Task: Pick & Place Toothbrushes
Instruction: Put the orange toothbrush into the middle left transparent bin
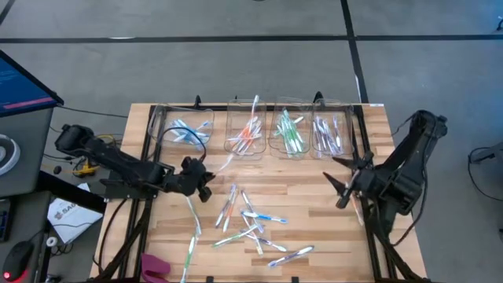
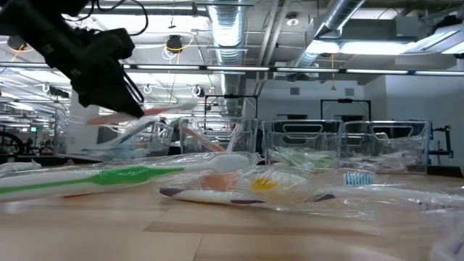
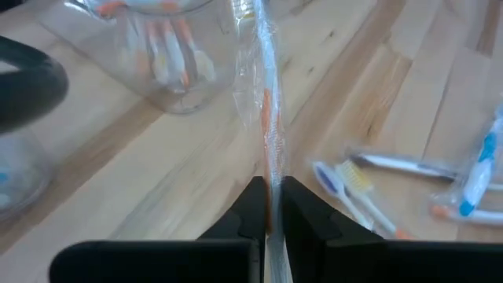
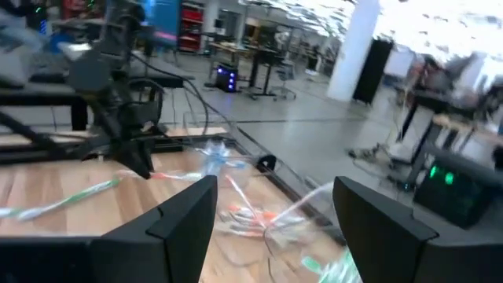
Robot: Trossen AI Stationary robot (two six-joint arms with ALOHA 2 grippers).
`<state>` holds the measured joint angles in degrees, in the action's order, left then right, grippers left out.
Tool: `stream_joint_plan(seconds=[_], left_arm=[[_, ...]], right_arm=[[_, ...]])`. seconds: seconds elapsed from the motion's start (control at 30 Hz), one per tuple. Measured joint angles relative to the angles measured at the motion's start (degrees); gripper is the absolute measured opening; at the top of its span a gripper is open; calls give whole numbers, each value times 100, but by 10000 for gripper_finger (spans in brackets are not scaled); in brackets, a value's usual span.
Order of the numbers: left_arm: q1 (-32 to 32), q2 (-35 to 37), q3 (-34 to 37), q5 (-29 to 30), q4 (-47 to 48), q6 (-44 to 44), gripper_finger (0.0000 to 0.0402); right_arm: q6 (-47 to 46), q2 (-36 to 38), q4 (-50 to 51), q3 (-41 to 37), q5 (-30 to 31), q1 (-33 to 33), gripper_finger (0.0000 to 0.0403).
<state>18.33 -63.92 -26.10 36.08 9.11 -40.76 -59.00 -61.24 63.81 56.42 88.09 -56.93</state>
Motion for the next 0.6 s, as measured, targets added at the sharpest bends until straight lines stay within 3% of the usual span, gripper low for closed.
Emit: stream_joint_plan(seconds=[0.17, 0.4, 0.6], left_arm=[[2, 96, -5, 15, -29, 121, 14], [-165, 96, -47, 15, -644, 77, 14], [-327, 70, -641, -4, -646, 598, 14]], right_arm=[[-2302, -456, 1260, -129, -124, 158, 249], [-3872, -998, 1205, -765, -522, 155, 249], [-4956, -1563, 718, -1424, -749, 155, 249]])
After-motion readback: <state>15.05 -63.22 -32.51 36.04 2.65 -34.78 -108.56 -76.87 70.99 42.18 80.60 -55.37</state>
